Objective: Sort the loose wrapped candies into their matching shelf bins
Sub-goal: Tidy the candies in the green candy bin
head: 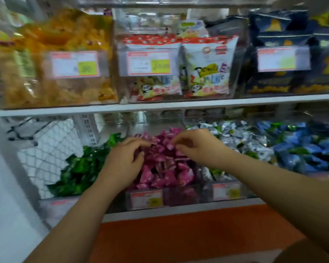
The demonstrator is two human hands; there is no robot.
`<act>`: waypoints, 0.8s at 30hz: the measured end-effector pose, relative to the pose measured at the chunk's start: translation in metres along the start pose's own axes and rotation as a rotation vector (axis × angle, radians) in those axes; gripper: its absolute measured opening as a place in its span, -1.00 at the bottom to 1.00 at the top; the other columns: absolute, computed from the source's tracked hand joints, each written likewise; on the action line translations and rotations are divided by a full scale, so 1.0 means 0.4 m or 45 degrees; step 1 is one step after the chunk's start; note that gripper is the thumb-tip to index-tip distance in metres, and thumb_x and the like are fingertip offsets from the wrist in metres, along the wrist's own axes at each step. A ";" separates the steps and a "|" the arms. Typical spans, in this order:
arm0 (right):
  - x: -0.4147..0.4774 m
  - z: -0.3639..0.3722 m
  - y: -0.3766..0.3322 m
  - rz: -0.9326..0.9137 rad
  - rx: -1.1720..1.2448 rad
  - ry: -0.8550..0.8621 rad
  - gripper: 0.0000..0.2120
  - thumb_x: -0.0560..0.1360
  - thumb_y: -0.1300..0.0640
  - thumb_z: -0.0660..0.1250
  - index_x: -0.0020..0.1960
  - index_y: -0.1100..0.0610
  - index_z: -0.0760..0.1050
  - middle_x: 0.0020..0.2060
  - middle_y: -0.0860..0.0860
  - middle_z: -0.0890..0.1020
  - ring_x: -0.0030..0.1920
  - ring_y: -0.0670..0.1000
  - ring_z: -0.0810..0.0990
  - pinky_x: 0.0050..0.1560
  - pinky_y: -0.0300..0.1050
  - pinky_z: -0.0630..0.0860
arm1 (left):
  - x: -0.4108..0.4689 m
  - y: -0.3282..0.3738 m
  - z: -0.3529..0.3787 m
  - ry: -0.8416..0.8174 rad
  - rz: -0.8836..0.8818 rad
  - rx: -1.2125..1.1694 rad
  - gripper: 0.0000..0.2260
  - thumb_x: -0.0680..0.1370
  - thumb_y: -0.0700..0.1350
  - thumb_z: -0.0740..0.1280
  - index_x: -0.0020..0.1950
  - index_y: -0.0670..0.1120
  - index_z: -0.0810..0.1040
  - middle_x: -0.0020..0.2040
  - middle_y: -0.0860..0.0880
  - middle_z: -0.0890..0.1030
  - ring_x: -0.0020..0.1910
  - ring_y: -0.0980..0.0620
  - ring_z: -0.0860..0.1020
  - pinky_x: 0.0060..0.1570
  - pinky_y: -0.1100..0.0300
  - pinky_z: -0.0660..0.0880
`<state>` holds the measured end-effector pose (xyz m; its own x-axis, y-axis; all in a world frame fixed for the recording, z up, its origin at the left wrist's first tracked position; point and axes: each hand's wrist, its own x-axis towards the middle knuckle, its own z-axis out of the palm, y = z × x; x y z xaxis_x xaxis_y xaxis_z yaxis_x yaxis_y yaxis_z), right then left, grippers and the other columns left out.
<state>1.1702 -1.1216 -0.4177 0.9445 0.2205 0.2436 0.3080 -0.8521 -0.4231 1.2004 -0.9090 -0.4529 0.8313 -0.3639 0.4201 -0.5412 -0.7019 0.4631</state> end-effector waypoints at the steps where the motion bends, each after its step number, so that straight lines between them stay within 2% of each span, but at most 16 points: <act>1: 0.020 0.022 -0.038 -0.050 0.016 -0.049 -0.79 0.57 0.12 0.27 0.16 0.05 0.58 0.00 -0.04 0.64 -0.09 -0.11 0.57 -0.08 -0.34 0.48 | -0.024 -0.033 -0.029 0.031 -0.036 0.017 -0.76 0.59 -0.17 0.24 0.20 0.08 0.53 0.15 0.18 0.41 0.07 0.21 0.40 0.08 0.33 0.31; 2: 0.041 0.045 -0.072 -0.095 0.038 -0.101 -0.79 0.57 0.11 0.27 0.16 0.04 0.58 0.01 -0.06 0.64 -0.09 -0.14 0.55 -0.10 -0.39 0.46 | -0.049 -0.069 -0.057 0.060 -0.080 0.029 -0.77 0.60 -0.16 0.24 0.20 0.08 0.52 0.16 0.18 0.41 0.04 0.20 0.42 0.07 0.32 0.33; 4: 0.081 0.090 -0.134 -0.175 0.088 -0.195 -0.80 0.57 0.10 0.27 0.16 0.01 0.57 0.04 -0.07 0.63 -0.03 -0.14 0.57 -0.01 -0.31 0.51 | -0.097 -0.141 -0.108 0.123 -0.162 0.028 -0.77 0.60 -0.17 0.24 0.20 0.06 0.53 0.18 0.15 0.44 0.02 0.12 0.47 0.04 0.29 0.36; 5: 0.100 0.112 -0.162 -0.216 0.098 -0.234 -0.80 0.57 0.10 0.27 0.17 0.00 0.56 0.05 -0.07 0.63 -0.02 -0.14 0.57 0.01 -0.28 0.52 | -0.121 -0.176 -0.131 0.158 -0.190 0.017 -0.77 0.59 -0.18 0.24 0.19 0.05 0.54 0.19 0.12 0.46 0.04 0.10 0.48 0.03 0.31 0.36; 6: 0.117 0.133 -0.189 -0.261 0.098 -0.270 -0.79 0.57 0.10 0.27 0.18 0.00 0.56 0.06 -0.07 0.62 -0.05 -0.18 0.55 -0.01 -0.33 0.50 | -0.144 -0.209 -0.152 0.196 -0.215 0.000 -0.77 0.59 -0.20 0.24 0.17 0.04 0.55 0.18 0.10 0.47 0.08 0.11 0.47 0.02 0.37 0.34; 8: 0.148 0.175 -0.236 -0.352 0.104 -0.330 -0.77 0.58 0.10 0.26 0.22 0.00 0.53 0.09 -0.08 0.61 -0.10 -0.29 0.50 -0.09 -0.49 0.42 | -0.187 -0.263 -0.186 0.295 -0.260 -0.044 -0.76 0.58 -0.25 0.24 0.12 0.06 0.53 0.14 0.12 0.47 0.11 0.20 0.41 -0.01 0.55 0.27; 10: 0.178 0.214 -0.274 -0.425 0.110 -0.380 -0.74 0.58 0.10 0.26 0.26 0.00 0.51 0.18 -0.09 0.57 -0.07 -0.31 0.47 -0.06 -0.53 0.40 | -0.220 -0.300 -0.206 0.389 -0.322 -0.111 -0.71 0.56 -0.30 0.24 0.11 0.08 0.51 0.12 0.17 0.45 0.10 0.32 0.35 0.03 0.57 0.26; 12: 0.206 0.251 -0.306 -0.498 0.074 -0.458 -0.70 0.58 0.10 0.26 0.31 -0.02 0.46 0.27 -0.10 0.51 0.10 -0.23 0.47 0.09 -0.44 0.40 | -0.237 -0.330 -0.215 0.413 -0.377 -0.148 -0.70 0.57 -0.30 0.23 0.18 0.05 0.51 0.17 0.18 0.42 0.13 0.37 0.31 0.09 0.57 0.23; 14: 0.235 0.296 -0.332 -0.595 0.006 -0.546 -0.65 0.58 0.10 0.26 0.35 -0.05 0.42 0.36 -0.10 0.43 0.30 -0.15 0.39 0.28 -0.32 0.32 | -0.241 -0.354 -0.218 0.392 -0.409 -0.163 -0.68 0.59 -0.28 0.20 0.25 0.04 0.49 0.24 0.19 0.38 0.20 0.36 0.28 0.12 0.63 0.13; 16: 0.262 0.341 -0.358 -0.726 -0.078 -0.598 -0.63 0.58 0.11 0.25 0.38 -0.07 0.39 0.43 -0.09 0.34 0.41 -0.11 0.25 0.35 -0.31 0.13 | -0.238 -0.372 -0.222 0.378 -0.446 -0.179 -0.66 0.60 -0.28 0.18 0.27 0.08 0.46 0.27 0.20 0.35 0.25 0.33 0.26 0.23 0.49 0.14; 19: 0.305 0.399 -0.387 -0.958 -0.328 -0.636 -0.61 0.60 0.04 0.21 0.42 -0.08 0.34 0.48 -0.04 0.24 0.47 -0.04 0.10 0.39 -0.24 -0.02 | -0.227 -0.393 -0.224 0.379 -0.472 -0.176 -0.64 0.60 -0.28 0.17 0.29 0.10 0.44 0.32 0.17 0.35 0.30 0.26 0.29 0.30 0.33 0.21; 21: 0.339 0.427 -0.389 -1.010 -0.501 -0.718 -0.57 0.58 -0.07 0.20 0.44 -0.15 0.29 0.51 -0.06 0.16 0.51 -0.02 -0.01 0.47 -0.03 -0.04 | -0.219 -0.405 -0.219 0.369 -0.506 -0.197 -0.63 0.61 -0.28 0.16 0.30 0.10 0.44 0.35 0.11 0.39 0.30 0.20 0.36 0.26 0.34 0.29; 22: 0.356 0.437 -0.386 -0.996 -0.566 -0.765 -0.54 0.56 -0.13 0.21 0.44 -0.20 0.25 0.52 -0.08 0.12 0.52 -0.02 -0.09 0.49 0.11 -0.05 | -0.217 -0.412 -0.215 0.352 -0.546 -0.208 -0.63 0.61 -0.27 0.15 0.31 0.11 0.44 0.33 0.08 0.44 0.26 0.18 0.42 0.17 0.38 0.35; 24: 0.394 0.452 -0.373 -0.963 -0.640 -0.825 -0.49 0.52 -0.20 0.24 0.43 -0.26 0.21 0.53 -0.11 0.08 0.52 0.00 -0.15 0.48 0.24 -0.04 | -0.215 -0.425 -0.205 0.302 -0.628 -0.212 -0.62 0.62 -0.26 0.13 0.31 0.13 0.44 0.26 0.03 0.52 0.20 0.17 0.48 0.06 0.38 0.41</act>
<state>1.2936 -0.8741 -0.4740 0.4596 0.8447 -0.2743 0.8862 -0.4567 0.0784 1.2108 -0.7081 -0.5037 0.9498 0.1433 0.2782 -0.1251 -0.6410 0.7573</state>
